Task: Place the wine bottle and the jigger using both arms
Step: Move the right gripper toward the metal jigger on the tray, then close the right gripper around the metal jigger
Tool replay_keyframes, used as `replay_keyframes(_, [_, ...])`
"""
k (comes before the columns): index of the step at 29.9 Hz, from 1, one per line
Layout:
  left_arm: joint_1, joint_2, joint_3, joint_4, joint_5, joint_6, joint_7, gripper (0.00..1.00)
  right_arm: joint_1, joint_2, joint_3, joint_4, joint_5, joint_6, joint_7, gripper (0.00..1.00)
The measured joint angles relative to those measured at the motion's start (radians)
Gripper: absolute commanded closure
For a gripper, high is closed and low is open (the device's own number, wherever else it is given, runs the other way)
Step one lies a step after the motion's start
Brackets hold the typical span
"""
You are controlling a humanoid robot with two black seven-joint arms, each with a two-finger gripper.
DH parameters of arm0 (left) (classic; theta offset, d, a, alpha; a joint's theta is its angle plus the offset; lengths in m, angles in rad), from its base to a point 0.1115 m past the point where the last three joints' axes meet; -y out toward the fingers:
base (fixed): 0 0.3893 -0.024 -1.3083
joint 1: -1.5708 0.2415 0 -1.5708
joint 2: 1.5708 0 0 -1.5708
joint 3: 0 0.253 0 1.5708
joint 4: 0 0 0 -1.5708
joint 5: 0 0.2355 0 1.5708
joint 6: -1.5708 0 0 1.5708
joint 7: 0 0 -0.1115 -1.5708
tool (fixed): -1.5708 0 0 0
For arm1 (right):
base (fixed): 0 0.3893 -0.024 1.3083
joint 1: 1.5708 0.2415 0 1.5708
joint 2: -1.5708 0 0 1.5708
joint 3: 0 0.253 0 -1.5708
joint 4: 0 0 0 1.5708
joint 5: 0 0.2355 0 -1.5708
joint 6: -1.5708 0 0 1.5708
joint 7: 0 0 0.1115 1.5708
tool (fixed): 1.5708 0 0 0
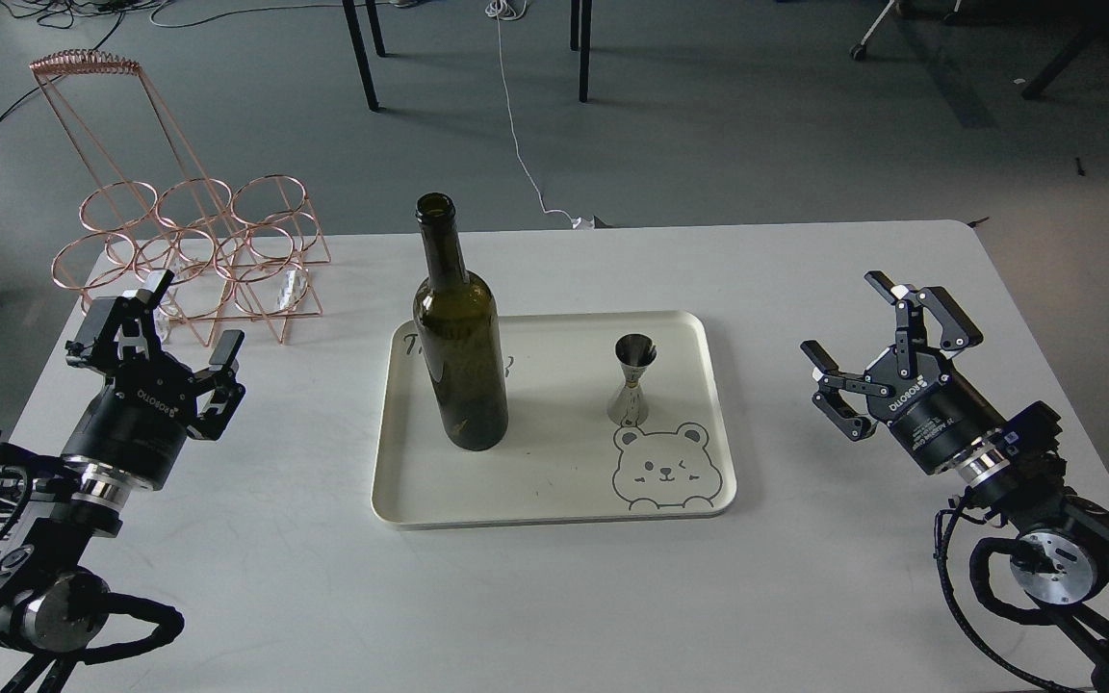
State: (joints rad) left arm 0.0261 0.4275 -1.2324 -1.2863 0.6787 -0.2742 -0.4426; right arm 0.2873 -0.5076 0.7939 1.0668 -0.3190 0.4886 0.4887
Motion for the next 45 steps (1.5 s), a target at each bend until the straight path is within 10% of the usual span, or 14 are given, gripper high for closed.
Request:
replay_keyframes(11, [0.005,-0.004,0.0,0.008,0.043,0.003,-0.017,0.02,0.001,-0.044,0.005,0.036,-0.313,-0.049,0.0,0.01])
replay_keyframes(24, [0.01,0.001,0.003,0.01,0.039,-0.009,-0.046,0.02,0.008,-0.118,-0.103,0.15,-1.347,-0.735,0.0,0.01])
replay_keyframes(33, [0.011,0.0,0.0,0.007,0.04,-0.008,-0.046,0.02,0.045,0.013,-0.113,0.071,-1.812,-0.853,0.0,0.04])
replay_keyframes(45, [0.011,-0.001,-0.004,0.002,0.039,-0.008,-0.046,0.02,0.184,0.244,-0.185,-0.173,-1.863,-0.905,0.0,0.1])
